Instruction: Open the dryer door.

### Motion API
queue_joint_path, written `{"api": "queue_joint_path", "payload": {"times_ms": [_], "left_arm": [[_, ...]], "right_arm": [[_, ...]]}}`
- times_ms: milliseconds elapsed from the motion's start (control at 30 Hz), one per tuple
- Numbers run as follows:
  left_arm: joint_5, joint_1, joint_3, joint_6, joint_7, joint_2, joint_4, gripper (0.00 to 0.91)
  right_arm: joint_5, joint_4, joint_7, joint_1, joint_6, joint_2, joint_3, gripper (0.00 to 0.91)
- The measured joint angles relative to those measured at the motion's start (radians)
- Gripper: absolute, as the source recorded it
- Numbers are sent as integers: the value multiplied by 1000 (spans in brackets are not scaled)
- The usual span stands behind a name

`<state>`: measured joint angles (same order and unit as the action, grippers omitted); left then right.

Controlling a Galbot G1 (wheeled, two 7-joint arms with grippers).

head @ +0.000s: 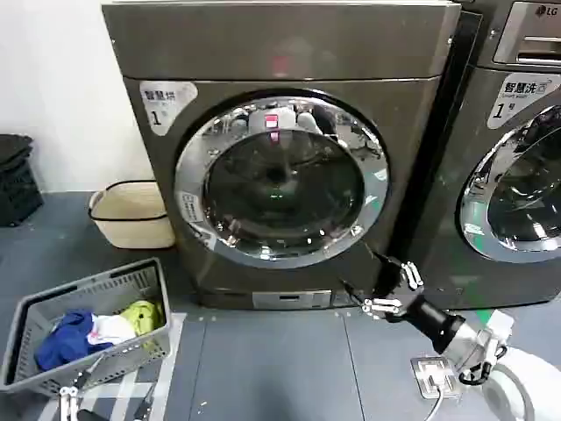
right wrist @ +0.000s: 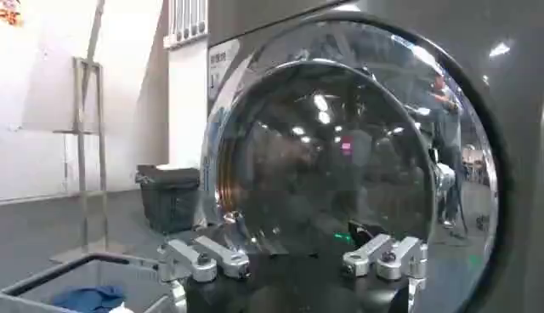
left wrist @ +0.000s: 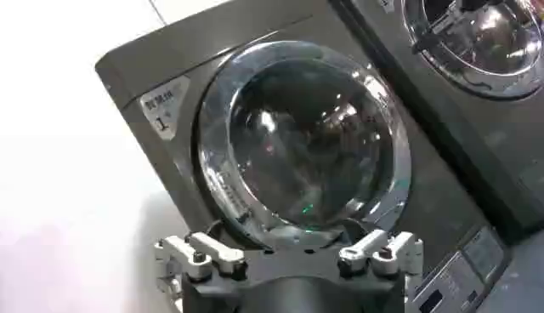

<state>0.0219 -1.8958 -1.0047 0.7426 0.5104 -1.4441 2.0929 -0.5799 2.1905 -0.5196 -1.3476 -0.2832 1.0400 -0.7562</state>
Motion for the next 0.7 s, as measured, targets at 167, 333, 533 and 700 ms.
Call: {"api": "queue_joint_path", "payload": {"times_ms": [167, 333, 533, 700], "left_arm": [[-1, -3, 0, -1, 2, -3, 10, 907], [-6, -9, 1, -3, 3, -11, 20, 907], [-10, -14, 1, -6, 3, -19, 33, 907], [-18, -18, 1, -9, 3, -26, 41, 907]], "right_arm": [[-8, -40, 40, 57, 20, -42, 48, 907], [-39, -86, 77, 132, 35, -90, 121, 907], [-69, -140, 103, 249, 37, -136, 245, 907], [-94, -192, 125, 369, 35, -150, 367, 907]]}}
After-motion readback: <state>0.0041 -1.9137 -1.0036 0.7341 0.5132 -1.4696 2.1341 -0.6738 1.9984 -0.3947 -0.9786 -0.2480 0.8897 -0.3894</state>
